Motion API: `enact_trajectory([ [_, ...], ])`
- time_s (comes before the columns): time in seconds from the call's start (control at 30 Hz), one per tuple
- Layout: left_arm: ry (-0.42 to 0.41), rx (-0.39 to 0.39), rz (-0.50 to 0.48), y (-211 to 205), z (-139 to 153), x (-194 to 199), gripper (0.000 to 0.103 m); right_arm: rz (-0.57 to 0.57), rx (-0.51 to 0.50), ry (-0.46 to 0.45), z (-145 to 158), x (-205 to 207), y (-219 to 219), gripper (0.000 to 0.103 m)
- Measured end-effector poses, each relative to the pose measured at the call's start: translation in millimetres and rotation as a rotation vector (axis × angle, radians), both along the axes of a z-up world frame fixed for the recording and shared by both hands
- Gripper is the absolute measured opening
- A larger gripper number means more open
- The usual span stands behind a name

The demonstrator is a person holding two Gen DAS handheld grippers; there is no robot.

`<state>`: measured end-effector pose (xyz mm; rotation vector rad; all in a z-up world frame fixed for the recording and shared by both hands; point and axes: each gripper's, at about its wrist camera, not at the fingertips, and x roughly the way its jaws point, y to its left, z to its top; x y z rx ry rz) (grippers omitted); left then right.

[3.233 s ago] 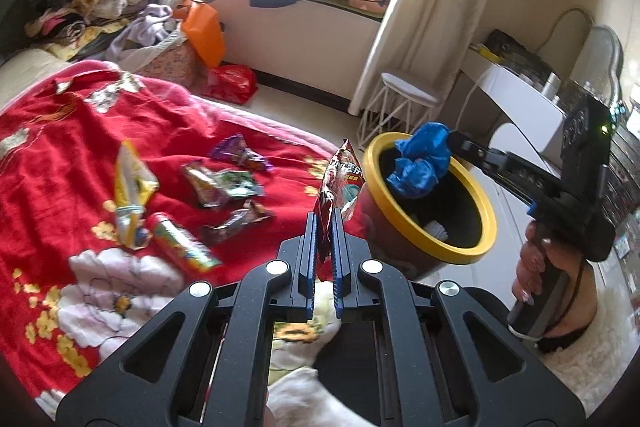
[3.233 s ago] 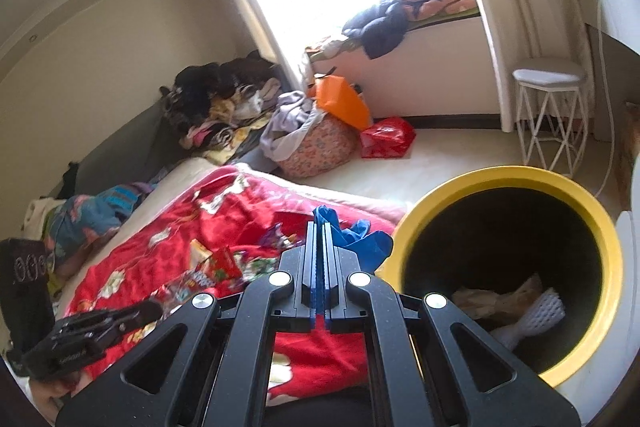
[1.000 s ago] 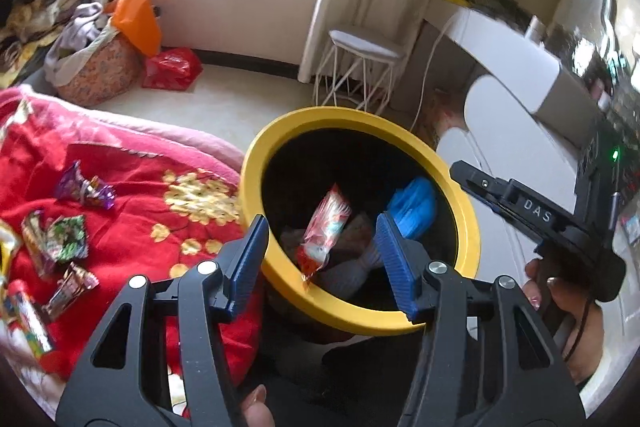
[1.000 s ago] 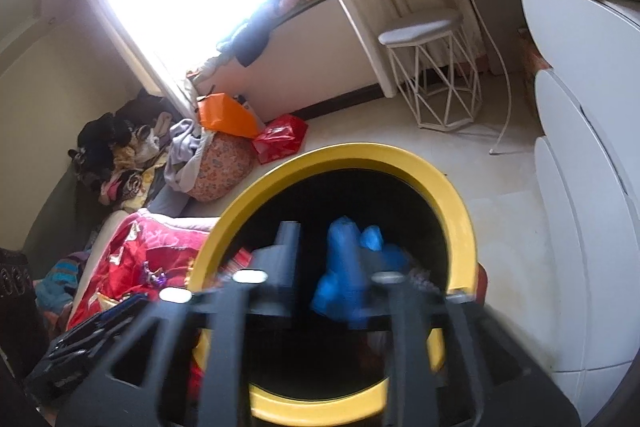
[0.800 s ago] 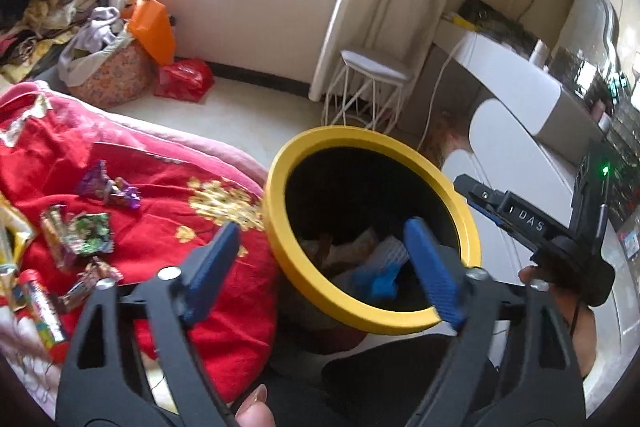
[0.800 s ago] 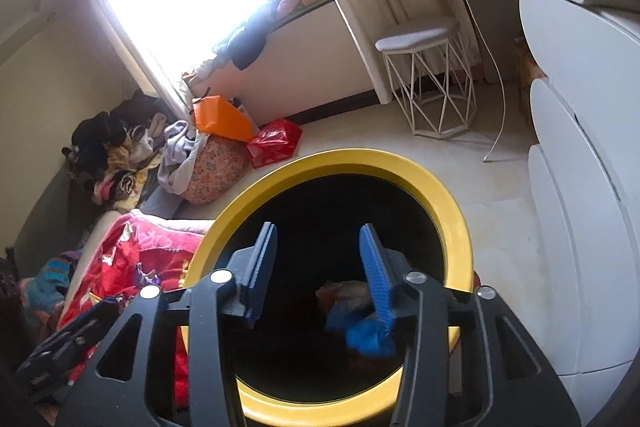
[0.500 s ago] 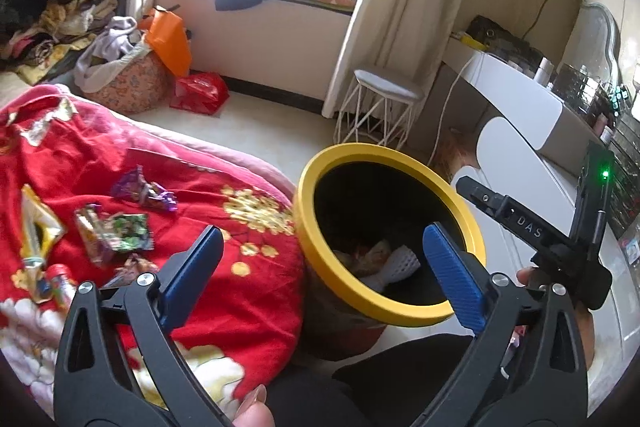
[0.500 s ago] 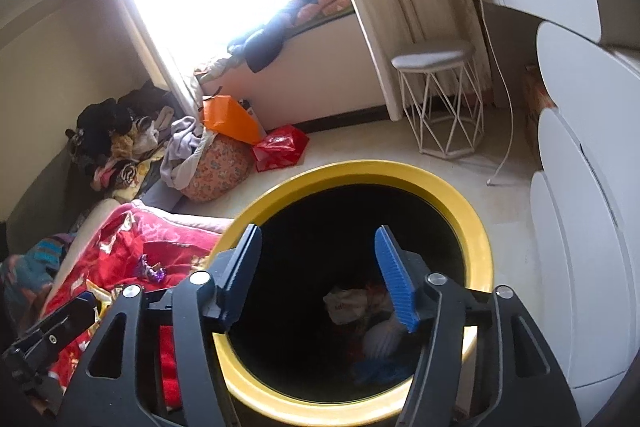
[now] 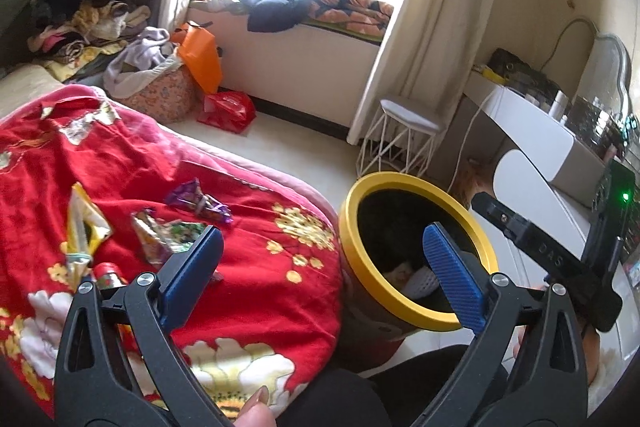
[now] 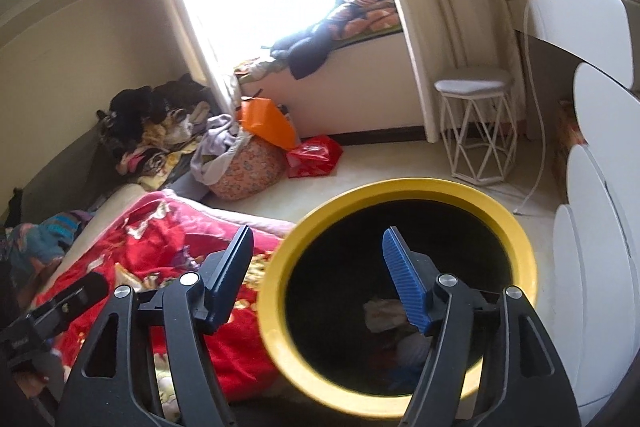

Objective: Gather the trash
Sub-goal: 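Move both open tools back over the bedspread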

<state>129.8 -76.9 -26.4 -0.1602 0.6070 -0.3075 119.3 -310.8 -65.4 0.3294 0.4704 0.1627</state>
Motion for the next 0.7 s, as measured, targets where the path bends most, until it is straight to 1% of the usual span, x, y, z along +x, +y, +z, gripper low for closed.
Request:
enact_trajectory([
  [0.2, -0.019, -0.009, 0.039, 16.6, 5.6, -3.0, 0.092, 0.065, -0.021, -0.018, 6.1, -1.6, 21.3, 0.066],
  [0.7, -0.035, -0.012, 0.127, 61.1, 9.5, -7.4, 0.092, 0.251, -0.071, -0.008, 6.9, -8.2, 88.8, 0.067],
])
